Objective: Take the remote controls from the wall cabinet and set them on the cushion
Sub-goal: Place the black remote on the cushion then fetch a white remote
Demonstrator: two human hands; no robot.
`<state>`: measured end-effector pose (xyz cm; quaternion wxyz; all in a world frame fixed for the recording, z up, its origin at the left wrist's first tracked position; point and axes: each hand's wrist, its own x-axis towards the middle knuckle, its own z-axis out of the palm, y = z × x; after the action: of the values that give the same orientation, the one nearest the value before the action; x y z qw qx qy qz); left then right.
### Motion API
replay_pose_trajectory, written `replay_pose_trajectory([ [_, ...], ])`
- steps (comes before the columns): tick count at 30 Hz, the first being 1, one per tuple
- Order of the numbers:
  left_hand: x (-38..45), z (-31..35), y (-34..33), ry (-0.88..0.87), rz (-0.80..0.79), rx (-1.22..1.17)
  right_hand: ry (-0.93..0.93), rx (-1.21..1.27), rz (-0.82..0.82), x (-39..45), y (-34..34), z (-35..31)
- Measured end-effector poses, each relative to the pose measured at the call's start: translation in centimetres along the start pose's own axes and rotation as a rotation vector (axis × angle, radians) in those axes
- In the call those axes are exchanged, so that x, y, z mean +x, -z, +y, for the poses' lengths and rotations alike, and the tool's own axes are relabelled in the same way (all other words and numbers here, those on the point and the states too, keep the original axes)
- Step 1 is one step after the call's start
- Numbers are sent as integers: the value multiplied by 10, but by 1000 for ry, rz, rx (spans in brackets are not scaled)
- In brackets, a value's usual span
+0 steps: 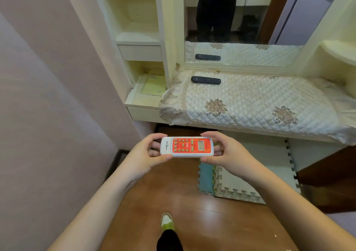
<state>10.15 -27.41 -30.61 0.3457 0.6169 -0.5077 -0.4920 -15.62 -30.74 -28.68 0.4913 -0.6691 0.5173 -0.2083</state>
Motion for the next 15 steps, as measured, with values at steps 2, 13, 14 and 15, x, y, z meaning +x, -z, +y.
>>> replay_pose_trajectory([
  [2, 21, -4, 14, 0, -27, -11, -26, 18, 21, 20, -6, -7],
  [13, 115, -15, 77, -56, -140, 21, -124, -4, 151, 101, -36, -36],
  [14, 122, -16, 78, -64, -148, 24, -129, -23, 158, 107, -35, -36],
  [15, 129, -17, 78, -68, -154, 23, -132, -40, 163, 112, -34, -35],
])
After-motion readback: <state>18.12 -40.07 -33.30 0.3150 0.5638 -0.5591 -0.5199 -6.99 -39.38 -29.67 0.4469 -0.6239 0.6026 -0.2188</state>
